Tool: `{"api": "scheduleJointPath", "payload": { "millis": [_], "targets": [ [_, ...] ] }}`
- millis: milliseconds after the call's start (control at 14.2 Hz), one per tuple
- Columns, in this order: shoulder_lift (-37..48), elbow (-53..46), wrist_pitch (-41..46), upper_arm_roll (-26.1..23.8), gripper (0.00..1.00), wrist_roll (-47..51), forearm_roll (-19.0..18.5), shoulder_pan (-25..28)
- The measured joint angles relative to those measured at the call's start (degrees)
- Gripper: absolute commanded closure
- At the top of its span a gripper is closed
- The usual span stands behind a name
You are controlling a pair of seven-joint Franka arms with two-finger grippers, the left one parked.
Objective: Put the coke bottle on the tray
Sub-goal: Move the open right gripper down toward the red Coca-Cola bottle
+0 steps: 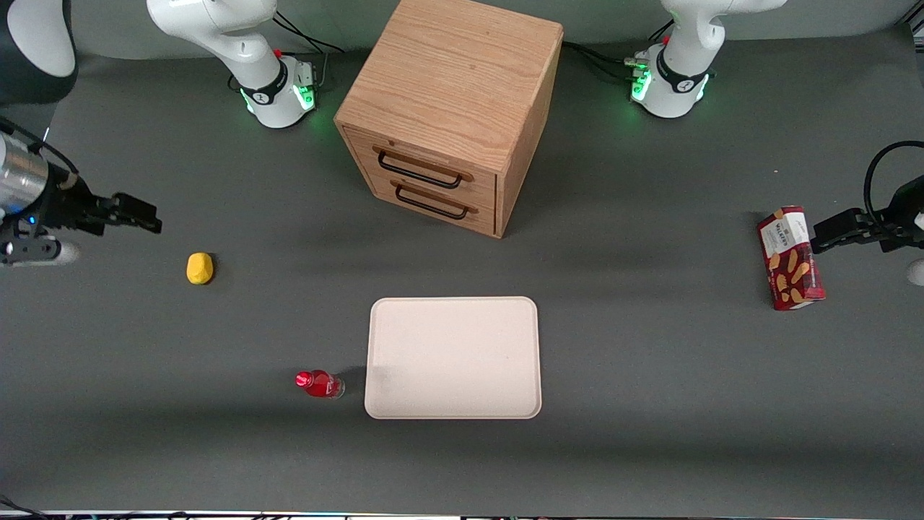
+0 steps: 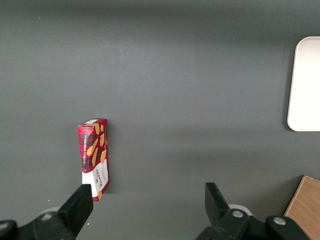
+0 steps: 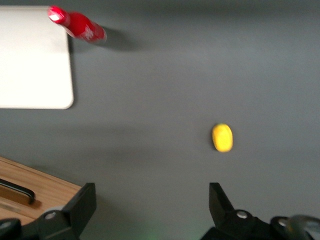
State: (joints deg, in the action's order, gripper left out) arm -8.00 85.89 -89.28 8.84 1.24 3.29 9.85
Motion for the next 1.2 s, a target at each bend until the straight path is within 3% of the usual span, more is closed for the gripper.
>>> {"api": "scheduleJointPath", "payload": {
  "millis": [562, 1195],
  "targets": [
    [-19.21, -21.37, -2.30, -8.42, 0.00, 7.08, 1.31, 0.47],
    [-30.42, -23.03, -12.82, -9.35, 0.00, 7.50, 1.31, 1.94]
  ]
}}
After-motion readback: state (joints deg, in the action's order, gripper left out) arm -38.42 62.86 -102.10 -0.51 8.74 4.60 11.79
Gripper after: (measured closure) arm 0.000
